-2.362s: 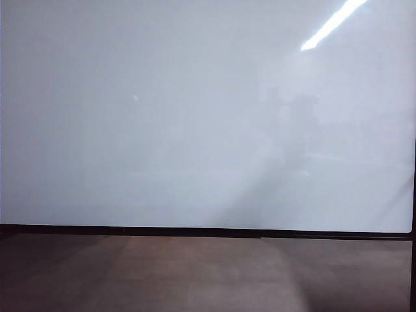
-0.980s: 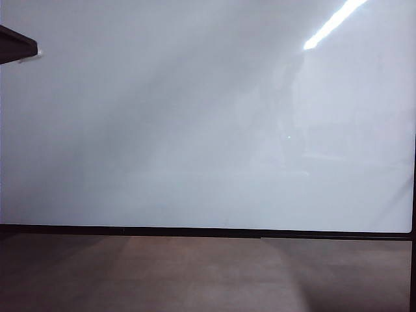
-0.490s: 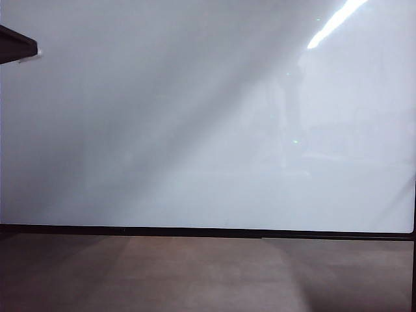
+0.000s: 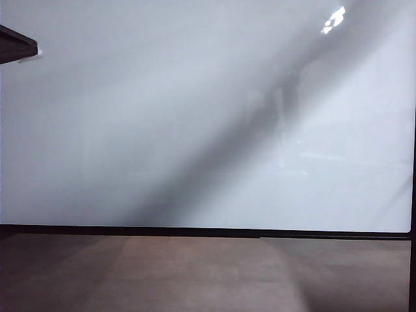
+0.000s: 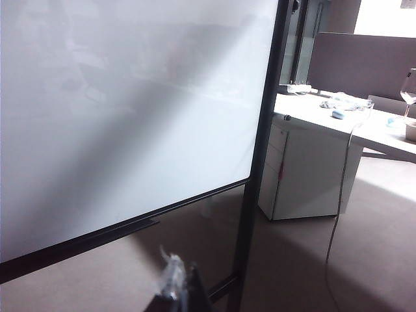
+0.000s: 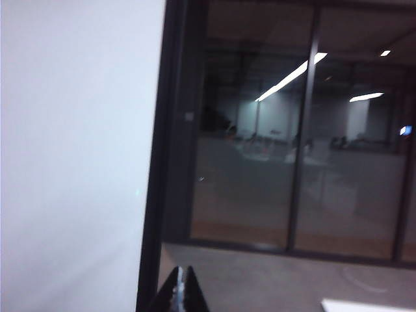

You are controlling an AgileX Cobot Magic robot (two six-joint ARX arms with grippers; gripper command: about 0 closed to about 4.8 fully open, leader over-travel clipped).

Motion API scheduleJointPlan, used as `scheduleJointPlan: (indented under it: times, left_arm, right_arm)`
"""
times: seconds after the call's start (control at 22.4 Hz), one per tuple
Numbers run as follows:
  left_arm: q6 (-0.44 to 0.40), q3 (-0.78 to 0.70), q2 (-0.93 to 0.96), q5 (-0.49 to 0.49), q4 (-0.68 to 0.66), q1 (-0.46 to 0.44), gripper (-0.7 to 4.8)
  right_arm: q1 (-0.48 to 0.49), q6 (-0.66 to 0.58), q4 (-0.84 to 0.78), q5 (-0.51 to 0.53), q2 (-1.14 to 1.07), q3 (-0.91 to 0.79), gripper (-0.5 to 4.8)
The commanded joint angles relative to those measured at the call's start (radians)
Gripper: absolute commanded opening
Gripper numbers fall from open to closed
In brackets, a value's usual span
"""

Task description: Reach to the right to find the marker pen, pick it up, and write the number 17 on the whiteboard.

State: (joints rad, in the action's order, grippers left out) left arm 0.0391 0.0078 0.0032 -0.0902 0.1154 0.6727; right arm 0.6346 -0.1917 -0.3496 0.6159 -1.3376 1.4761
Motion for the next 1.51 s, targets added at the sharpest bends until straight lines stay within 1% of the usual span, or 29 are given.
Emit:
scheduleJointPlan:
  times: [0.04,0.09,0.13,0.18,0.22,0.27,0.31,0.4,0.45,0.49,0.58,0.67,0.76,0.85,0.94,1.34,1.51]
  left_arm:
    - [-0.002,0.001,0.001,0.0,0.012,0.0,-0.05]
    - [-0.002,0.001,0.001,-0.001,0.012,0.0,-0.05]
    - [-0.002,0.001,0.001,-0.001,0.012,0.0,-0.05]
    - [-0.002,0.001,0.001,0.0,0.012,0.0,-0.05]
    - [-0.002,0.001,0.001,0.0,0.012,0.0,-0.05]
    - [-0.002,0.001,0.001,-0.001,0.012,0.0,-0.05]
    - [-0.002,0.001,0.001,0.0,0.012,0.0,-0.05]
    - [-0.002,0.001,0.001,-0.001,0.012,0.0,-0.05]
    - [-0.002,0.001,0.001,-0.001,0.012,0.0,-0.05]
    - [-0.002,0.0,0.001,0.0,0.012,0.0,-0.05]
    - [-0.002,0.001,0.001,-0.003,0.012,0.0,-0.05]
    - [-0.002,0.0,0.001,0.0,0.012,0.0,-0.05]
    - [-0.002,0.0,0.001,0.0,0.012,0.0,-0.05]
    - [-0.002,0.0,0.001,0.0,0.012,0.0,-0.05]
    - [-0.002,0.0,0.001,0.0,0.012,0.0,-0.05]
    - [-0.002,0.0,0.001,0.0,0.012,0.0,-0.05]
    - [-0.002,0.0,0.001,0.0,0.012,0.0,-0.05]
  right_arm:
    - [0.011,-0.018,-0.197,0.068,-0.036,-0.166,0.01]
    - [0.011,-0.018,-0.233,0.067,-0.051,-0.212,0.3]
    - [0.009,-0.019,-0.288,0.068,-0.081,-0.277,1.79]
    - [0.006,-0.022,-0.317,0.068,-0.105,-0.314,2.74]
    - [0.002,-0.022,-0.357,0.073,-0.145,-0.364,3.42]
    - [0.002,-0.019,-0.393,0.087,-0.177,-0.392,3.41]
    - [-0.011,-0.018,-0.462,0.101,-0.238,-0.433,3.41]
    - [-0.036,-0.018,-0.557,0.093,-0.357,-0.444,3.42]
    - [-0.048,-0.021,-0.584,0.091,-0.401,-0.444,3.42]
    - [-0.069,-0.026,-0.614,0.062,-0.467,-0.443,3.41]
    - [-0.108,-0.044,-0.642,0.04,-0.546,-0.443,3.41]
    - [-0.15,-0.032,-0.667,0.028,-0.598,-0.443,3.41]
    - [-0.182,0.011,-0.684,0.0,-0.63,-0.443,3.41]
    - [-0.198,0.048,-0.683,-0.044,-0.646,-0.443,3.41]
    - [-0.203,0.062,-0.681,-0.064,-0.656,-0.443,3.41]
    - [-0.202,0.063,-0.762,-0.065,-0.769,-0.443,3.4]
    - [-0.202,0.065,-0.766,-0.095,-0.771,-0.443,3.36]
